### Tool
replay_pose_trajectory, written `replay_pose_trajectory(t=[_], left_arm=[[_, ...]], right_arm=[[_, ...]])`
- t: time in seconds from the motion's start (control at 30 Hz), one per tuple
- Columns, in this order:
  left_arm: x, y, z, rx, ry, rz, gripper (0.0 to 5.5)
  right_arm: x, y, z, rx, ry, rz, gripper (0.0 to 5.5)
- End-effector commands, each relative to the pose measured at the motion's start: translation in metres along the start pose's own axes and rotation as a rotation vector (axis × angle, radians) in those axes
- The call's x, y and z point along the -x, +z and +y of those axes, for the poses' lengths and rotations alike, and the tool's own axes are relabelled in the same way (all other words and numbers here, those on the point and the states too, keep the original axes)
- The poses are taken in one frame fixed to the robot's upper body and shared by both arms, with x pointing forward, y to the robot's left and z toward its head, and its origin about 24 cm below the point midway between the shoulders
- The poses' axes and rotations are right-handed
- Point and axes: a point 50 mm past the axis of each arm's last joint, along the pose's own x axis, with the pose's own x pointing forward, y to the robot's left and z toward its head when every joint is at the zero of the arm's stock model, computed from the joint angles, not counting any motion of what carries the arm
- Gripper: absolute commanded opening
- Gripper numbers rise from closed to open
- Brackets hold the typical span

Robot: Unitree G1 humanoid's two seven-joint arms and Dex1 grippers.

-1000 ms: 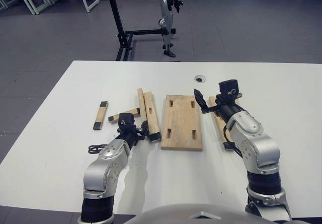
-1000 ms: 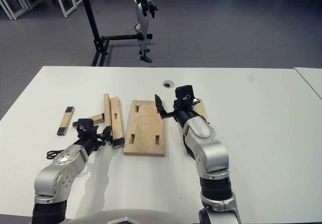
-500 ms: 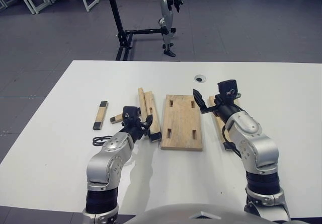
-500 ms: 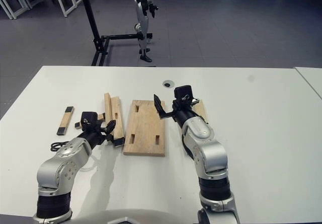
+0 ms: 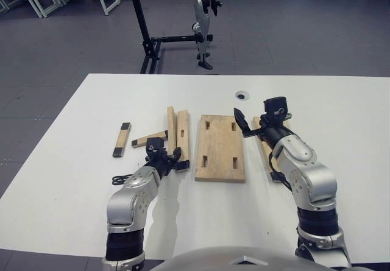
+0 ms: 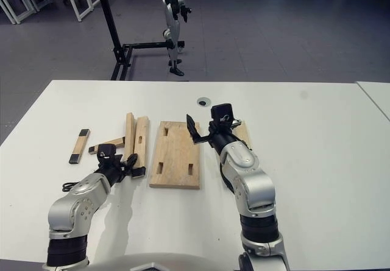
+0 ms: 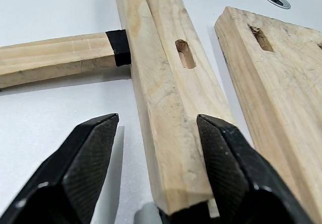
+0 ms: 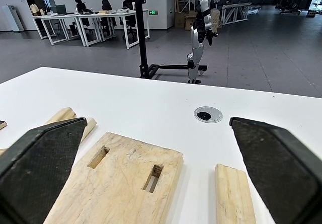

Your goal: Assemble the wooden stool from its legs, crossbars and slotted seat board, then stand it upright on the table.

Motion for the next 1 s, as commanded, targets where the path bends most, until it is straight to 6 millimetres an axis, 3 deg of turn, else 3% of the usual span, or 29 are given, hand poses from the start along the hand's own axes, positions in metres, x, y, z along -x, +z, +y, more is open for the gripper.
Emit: replay_pose_trajectory(t=[0.03,0.27,0.43,0.6,0.9,1.0], left_arm=[[0.004,0.007,0.005,-0.056,0.019,0.004,2.88],[0.008,0.015,0.021,-0.102,0.046,0.009,2.88],[0.009,-0.010,0.039,-0.080,0.094,0.096,2.88],[0.005,-0.026,0.037,-0.062,0.039,0.136,2.88],[-0.003,-0.028,0.030,-0.020,-0.037,0.081,1.23],[-0.004,-0.027,0.029,-0.020,-0.044,0.058,1.11]], right_arm=[[0.003,-0.003,0.001,-0.013,-0.020,0.009,5.22],[0.004,-0.007,0.005,-0.033,-0.033,0.011,5.22],[0.004,-0.007,0.006,-0.032,-0.029,0.010,5.22],[0.003,-0.006,0.005,-0.028,-0.024,0.009,5.22],[0.002,-0.003,0.002,-0.022,-0.025,0.008,5.22],[0.002,-0.002,0.001,-0.020,-0.026,0.005,5.22]])
